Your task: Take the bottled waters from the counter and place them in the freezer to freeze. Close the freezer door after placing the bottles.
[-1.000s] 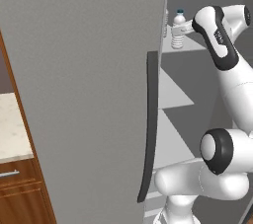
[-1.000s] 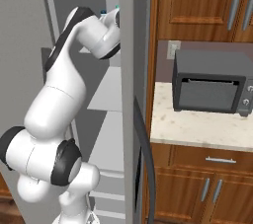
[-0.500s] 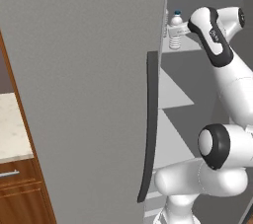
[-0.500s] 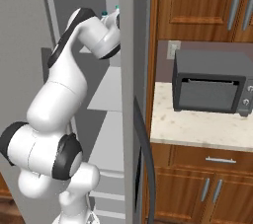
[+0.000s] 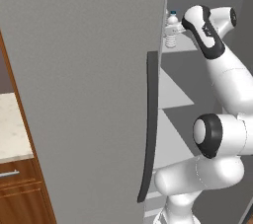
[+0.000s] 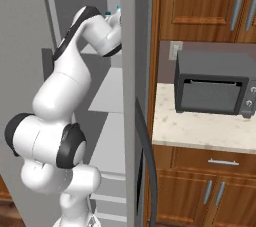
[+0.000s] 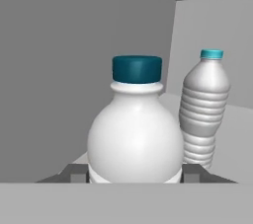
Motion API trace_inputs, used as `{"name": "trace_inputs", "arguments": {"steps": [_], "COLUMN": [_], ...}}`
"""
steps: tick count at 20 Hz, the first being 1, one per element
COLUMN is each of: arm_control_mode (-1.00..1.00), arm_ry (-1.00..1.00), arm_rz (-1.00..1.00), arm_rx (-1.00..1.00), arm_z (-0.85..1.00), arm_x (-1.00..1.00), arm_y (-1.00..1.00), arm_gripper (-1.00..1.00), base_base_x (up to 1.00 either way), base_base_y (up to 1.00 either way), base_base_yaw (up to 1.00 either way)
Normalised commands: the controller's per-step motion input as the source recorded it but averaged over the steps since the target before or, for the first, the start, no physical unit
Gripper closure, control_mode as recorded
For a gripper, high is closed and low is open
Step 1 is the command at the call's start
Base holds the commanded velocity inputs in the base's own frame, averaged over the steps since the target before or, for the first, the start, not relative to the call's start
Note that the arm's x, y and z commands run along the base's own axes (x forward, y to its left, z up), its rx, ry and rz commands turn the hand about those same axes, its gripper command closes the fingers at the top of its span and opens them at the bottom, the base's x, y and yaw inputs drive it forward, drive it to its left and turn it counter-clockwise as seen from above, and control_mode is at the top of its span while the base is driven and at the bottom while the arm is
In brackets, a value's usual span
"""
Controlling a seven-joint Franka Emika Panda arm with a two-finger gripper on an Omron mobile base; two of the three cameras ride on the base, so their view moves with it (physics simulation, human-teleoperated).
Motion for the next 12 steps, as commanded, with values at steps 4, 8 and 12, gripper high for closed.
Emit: {"name": "trace_inputs", "arguments": {"steps": [4, 8, 12], "arm_control_mode": [-1.0, -1.0, -1.0], "arm_ry": [0.0, 0.0, 0.0], "arm_rz": [0.0, 0.0, 0.0], "arm_rx": [0.0, 0.0, 0.0], "arm_z": [-0.1, -0.16, -0.21], "arm_x": [0.23, 0.18, 0.08], "arm_y": [0.0, 0.0, 0.0], "arm_gripper": [1.0, 1.0, 1.0], "base_base_x": [0.0, 0.0, 0.0], "base_base_y": [0.0, 0.0, 0.0], "base_base_yaw": [0.0, 0.0, 0.0]}}
